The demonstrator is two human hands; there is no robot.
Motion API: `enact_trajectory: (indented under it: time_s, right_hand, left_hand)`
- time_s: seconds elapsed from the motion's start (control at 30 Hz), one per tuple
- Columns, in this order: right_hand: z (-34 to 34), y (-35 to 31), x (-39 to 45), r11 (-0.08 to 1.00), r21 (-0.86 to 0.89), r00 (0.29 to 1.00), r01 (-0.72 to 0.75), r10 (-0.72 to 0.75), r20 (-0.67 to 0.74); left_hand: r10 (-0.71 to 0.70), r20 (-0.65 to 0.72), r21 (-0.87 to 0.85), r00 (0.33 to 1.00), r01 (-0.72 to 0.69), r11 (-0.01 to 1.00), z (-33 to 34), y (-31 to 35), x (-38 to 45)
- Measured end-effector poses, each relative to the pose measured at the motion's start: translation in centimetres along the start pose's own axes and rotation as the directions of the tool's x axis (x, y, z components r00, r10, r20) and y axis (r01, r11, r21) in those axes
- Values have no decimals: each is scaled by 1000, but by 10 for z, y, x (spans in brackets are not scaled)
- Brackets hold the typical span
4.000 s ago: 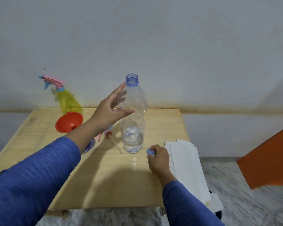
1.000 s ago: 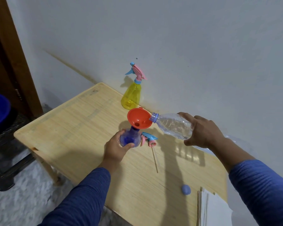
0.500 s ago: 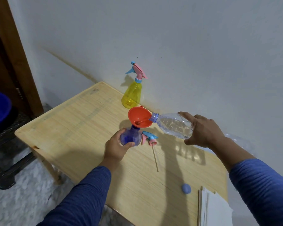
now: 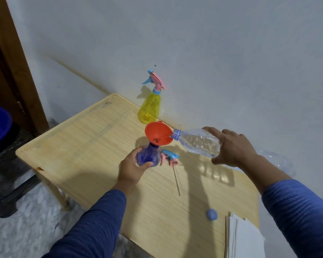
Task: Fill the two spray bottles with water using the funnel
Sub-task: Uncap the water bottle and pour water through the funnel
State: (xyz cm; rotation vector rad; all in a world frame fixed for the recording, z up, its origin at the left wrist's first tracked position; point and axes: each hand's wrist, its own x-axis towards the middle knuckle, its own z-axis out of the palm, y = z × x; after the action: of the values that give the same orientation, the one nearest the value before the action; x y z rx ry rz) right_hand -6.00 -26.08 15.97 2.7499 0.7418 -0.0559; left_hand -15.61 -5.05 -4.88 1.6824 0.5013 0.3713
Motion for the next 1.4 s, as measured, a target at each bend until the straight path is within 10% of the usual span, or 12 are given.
enact_trajectory:
  time_s: [0.4,0.87,1.17,1.4]
  right_hand:
    - [10,1,-1,998,69,999,-5,7,-32]
    - [40,-2,-25,731,682,969,-21,183,-166]
    - [68,19,-52,267,963,717,23,667,-202]
    - [84,14,-61,110,992,586,62,800,-126]
  left_hand:
    - [-28,14,-16,1000,28,999,0,3,-1]
    - [-63,-6,-34,998,63,997,0,7,-3]
    - [-91,19,15,996,90,996,1,6,-2]
    - [-79,32,117,996,74,990,-1,3,1]
